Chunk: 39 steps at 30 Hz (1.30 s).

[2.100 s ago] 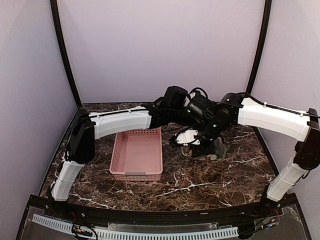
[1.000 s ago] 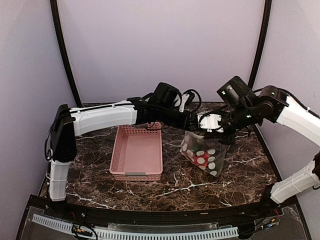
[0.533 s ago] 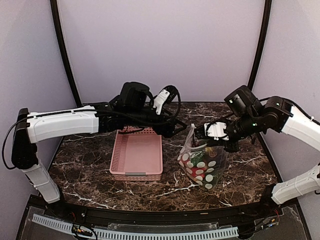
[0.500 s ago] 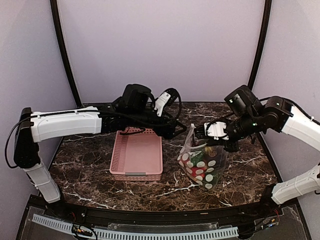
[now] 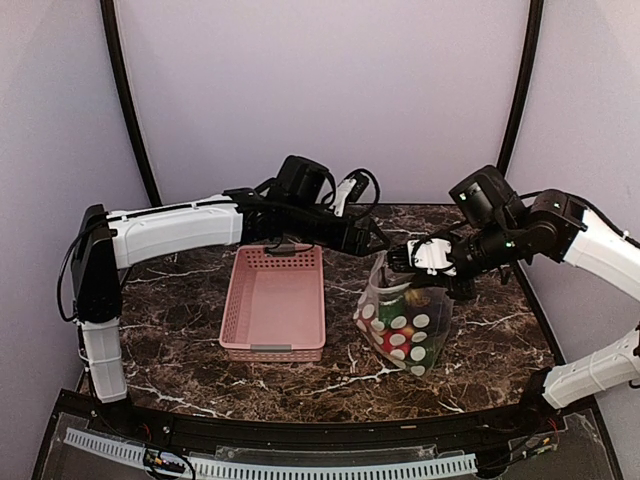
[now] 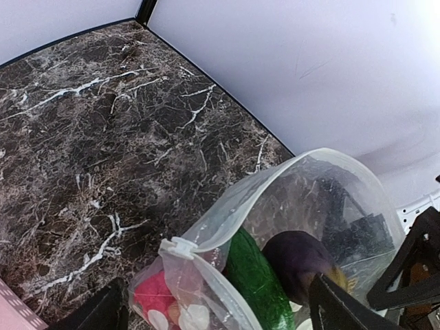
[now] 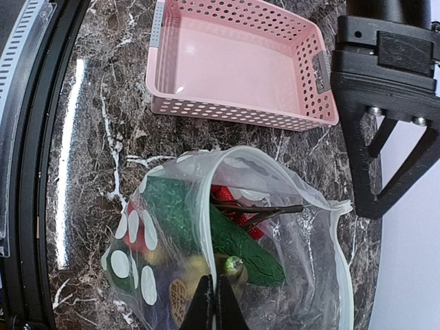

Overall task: Place the food in the zip-top bag and seal the zipper
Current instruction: Adjust the zipper food storage bag at the center of the board.

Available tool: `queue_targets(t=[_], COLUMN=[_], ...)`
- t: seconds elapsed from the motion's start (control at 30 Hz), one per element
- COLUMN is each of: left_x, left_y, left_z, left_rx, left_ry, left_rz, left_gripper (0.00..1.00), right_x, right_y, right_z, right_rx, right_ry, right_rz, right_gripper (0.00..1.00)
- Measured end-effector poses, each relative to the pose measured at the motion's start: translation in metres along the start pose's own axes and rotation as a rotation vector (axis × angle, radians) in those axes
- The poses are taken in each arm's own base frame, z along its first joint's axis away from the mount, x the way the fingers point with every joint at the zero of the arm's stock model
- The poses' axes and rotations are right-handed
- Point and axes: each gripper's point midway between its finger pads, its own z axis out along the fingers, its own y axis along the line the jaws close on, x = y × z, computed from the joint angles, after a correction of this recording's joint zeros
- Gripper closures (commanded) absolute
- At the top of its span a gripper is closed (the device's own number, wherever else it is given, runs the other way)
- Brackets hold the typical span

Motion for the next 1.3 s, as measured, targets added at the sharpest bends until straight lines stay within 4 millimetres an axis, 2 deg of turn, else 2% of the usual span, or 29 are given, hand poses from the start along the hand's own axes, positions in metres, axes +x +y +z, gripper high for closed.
queue_targets(t=[0.17, 0.37, 0.63, 0.7, 0.8, 0.9, 1.03, 1.17, 1.3], left_x=[-0.005, 0.01, 0.025, 0.03, 0.038, 0.047, 0.054, 0.044, 0.034], left_y=[-0.01, -0.006, -0.002, -0.002, -0.002, 0.001, 0.006, 0.01, 0.02], left_z=[-0.002, 0.005, 0.022, 0.023, 0.026, 0.029, 0.03, 0.028, 0.021], left_rx=[0.013, 0.001, 0.005, -0.003, -0.011, -0.031, -0.063, -0.107, -0.173], left_ry=[0.036, 0.087, 0.164, 0.188, 0.219, 0.249, 0.273, 0.242, 0.183], left_rz=[-0.054, -0.086, -0.138, -0.145, -0.151, -0.157, -0.158, -0.141, -0.131], left_gripper=[0.15, 0.16, 0.27, 0.32, 0.52, 0.67, 0.8, 0.95, 0.99], right_x=[-0.001, -0.003, -0.003, -0.003, -0.003, -0.002, -0.001, 0.003, 0.014], right_y=[0.001, 0.001, 0.003, 0.003, 0.004, 0.005, 0.005, 0.001, -0.015], right_z=[0.002, 0.003, 0.003, 0.004, 0.007, 0.012, 0.014, 0.013, 0.004], right_rx=[-0.011, -0.02, -0.028, -0.032, -0.045, -0.061, -0.064, -0.04, 0.028], right_ry=[-0.003, -0.007, -0.009, -0.008, -0.006, 0.0, 0.007, 0.025, 0.046], right_rz=[0.001, -0.001, 0.0, 0.0, 0.003, 0.005, 0.007, 0.006, 0.017], right_gripper=[1.0, 1.0, 1.0, 1.0, 1.0, 1.0, 1.0, 1.0, 1.0])
